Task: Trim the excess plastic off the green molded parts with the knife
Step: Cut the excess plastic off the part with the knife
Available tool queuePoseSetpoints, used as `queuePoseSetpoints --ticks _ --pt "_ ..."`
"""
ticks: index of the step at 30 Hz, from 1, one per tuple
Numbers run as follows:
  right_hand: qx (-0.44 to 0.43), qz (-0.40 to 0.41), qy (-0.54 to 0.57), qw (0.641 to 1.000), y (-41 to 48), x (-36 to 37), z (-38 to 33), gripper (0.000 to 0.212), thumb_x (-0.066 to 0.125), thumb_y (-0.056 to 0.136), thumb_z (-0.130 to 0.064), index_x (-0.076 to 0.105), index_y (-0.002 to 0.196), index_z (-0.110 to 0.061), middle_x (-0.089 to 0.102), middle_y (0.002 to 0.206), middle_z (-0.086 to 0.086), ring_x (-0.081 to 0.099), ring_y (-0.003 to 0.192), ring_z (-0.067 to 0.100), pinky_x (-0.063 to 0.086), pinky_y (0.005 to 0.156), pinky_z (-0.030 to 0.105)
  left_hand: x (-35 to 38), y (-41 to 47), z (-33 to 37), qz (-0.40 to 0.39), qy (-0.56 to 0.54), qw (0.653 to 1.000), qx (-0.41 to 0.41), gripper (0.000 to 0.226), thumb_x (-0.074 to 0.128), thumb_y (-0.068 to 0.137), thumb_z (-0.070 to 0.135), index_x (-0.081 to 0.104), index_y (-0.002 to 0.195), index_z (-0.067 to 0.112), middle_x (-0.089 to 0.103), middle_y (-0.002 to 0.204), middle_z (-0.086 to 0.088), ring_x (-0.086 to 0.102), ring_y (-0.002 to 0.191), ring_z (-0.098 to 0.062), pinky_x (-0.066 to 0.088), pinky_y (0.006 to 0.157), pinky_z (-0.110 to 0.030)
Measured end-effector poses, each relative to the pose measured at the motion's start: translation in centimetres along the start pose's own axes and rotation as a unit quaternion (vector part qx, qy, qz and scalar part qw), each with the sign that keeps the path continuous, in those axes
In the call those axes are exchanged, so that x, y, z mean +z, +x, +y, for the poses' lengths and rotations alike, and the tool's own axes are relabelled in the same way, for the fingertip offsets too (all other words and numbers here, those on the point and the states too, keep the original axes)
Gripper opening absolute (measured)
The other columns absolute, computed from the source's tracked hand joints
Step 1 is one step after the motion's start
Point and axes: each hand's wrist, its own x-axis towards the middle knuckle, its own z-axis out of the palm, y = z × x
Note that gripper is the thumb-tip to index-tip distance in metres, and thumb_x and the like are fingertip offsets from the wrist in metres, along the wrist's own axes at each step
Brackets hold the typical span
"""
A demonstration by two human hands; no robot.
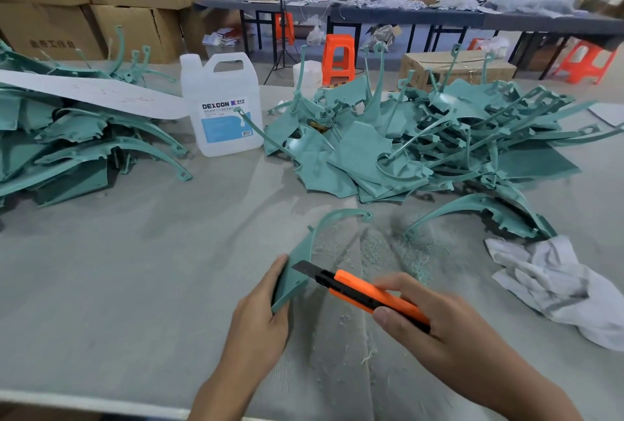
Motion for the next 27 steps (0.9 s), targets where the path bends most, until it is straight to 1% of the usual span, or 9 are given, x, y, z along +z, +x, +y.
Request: queuePoseSetpoints --ticks 3,6,9,12,14,16,19,22,27 --pt "-0.009 0.001 -0.004 1.000 -0.1 -0.3 0.3 0.031 0.048 0.094 -0.059 0.052 0.123 -0.048 0.061 0.069 -0.016 0.055 0.058 0.011 0.038 0.054 0.019 0.0 0.0 -0.2 -0.003 -0.002 1.000 -0.004 0.061 0.059 0.095 0.013 0.043 0.146 0.045 0.060 0.132 0.027 0.058 0.119 0.002 0.044 0.094 -0.013" --pt "-0.016 -0.001 -0.005 1.000 0.0 -0.4 0.5 0.033 0.046 0.094 -0.061 0.053 0.124 -0.048 0.062 0.070 -0.013 0.054 0.057 0.012 0.038 0.053 0.019 0.1 -0.1 -0.3 -0.003 -0.005 1.000 -0.010 0.062 0.060 0.095 0.014 0.042 0.144 0.048 0.061 0.130 0.028 0.058 0.116 0.004 0.042 0.089 -0.006" --pt "-0.023 -0.003 -0.005 1.000 0.5 -0.5 1.0 0.035 0.043 0.094 -0.064 0.054 0.123 -0.048 0.061 0.068 -0.011 0.053 0.054 0.012 0.036 0.051 0.018 0.2 0.0 -0.3 0.001 -0.009 1.000 -0.006 0.060 0.059 0.096 0.013 0.044 0.145 0.045 0.059 0.134 0.028 0.054 0.122 0.005 0.037 0.090 0.000" --pt "-0.025 0.006 -0.021 0.999 1.4 -0.2 1.7 0.028 0.044 0.096 -0.061 0.053 0.119 -0.049 0.061 0.069 -0.010 0.055 0.055 0.012 0.036 0.051 0.020 0.2 -0.1 -0.2 -0.001 -0.003 1.000 0.001 0.061 0.058 0.096 0.011 0.046 0.146 0.042 0.057 0.138 0.026 0.053 0.125 0.003 0.040 0.098 -0.008" --pt "-0.021 0.028 -0.042 0.999 2.4 -0.1 2.5 0.030 0.041 0.095 -0.062 0.052 0.119 -0.047 0.062 0.070 -0.011 0.057 0.058 0.011 0.037 0.051 0.019 0.2 -0.2 -0.2 -0.004 0.015 1.000 0.014 0.066 0.059 0.093 0.004 0.046 0.148 0.039 0.056 0.142 0.022 0.052 0.127 -0.001 0.037 0.098 -0.005" --pt "-0.004 0.042 -0.042 0.998 3.6 0.1 3.5 0.029 0.041 0.096 -0.061 0.051 0.118 -0.045 0.063 0.069 -0.008 0.058 0.057 0.011 0.038 0.051 0.019 0.2 -0.2 -0.2 -0.006 0.014 1.000 0.012 0.066 0.061 0.093 0.006 0.046 0.148 0.038 0.053 0.143 0.023 0.050 0.129 0.000 0.033 0.096 0.001" --pt "0.008 0.049 -0.039 0.998 5.6 0.5 4.8 0.019 0.045 0.100 -0.055 0.051 0.116 -0.046 0.064 0.070 -0.006 0.059 0.058 0.010 0.043 0.053 0.023 0.1 -0.2 -0.2 -0.005 0.002 1.000 0.009 0.062 0.062 0.095 0.012 0.045 0.148 0.039 0.049 0.141 0.028 0.047 0.128 0.004 0.030 0.094 0.005" --pt "0.022 0.071 -0.039 0.996 7.6 0.8 5.7 0.014 0.049 0.101 -0.049 0.055 0.112 -0.042 0.062 0.068 -0.011 0.056 0.054 0.007 0.036 0.049 0.018 0.2 -0.2 -0.2 -0.007 -0.001 1.000 0.009 0.059 0.062 0.097 0.017 0.044 0.149 0.039 0.047 0.141 0.030 0.046 0.128 0.006 0.028 0.093 0.006" --pt "0.077 0.090 -0.060 0.991 9.6 0.8 7.5 0.016 0.050 0.102 -0.047 0.058 0.113 -0.038 0.059 0.062 -0.006 0.055 0.052 0.004 0.035 0.047 0.019 0.3 -0.2 -0.1 -0.003 0.002 1.000 0.002 0.059 0.058 0.098 0.013 0.044 0.149 0.040 0.045 0.140 0.033 0.046 0.129 0.006 0.028 0.096 0.005"
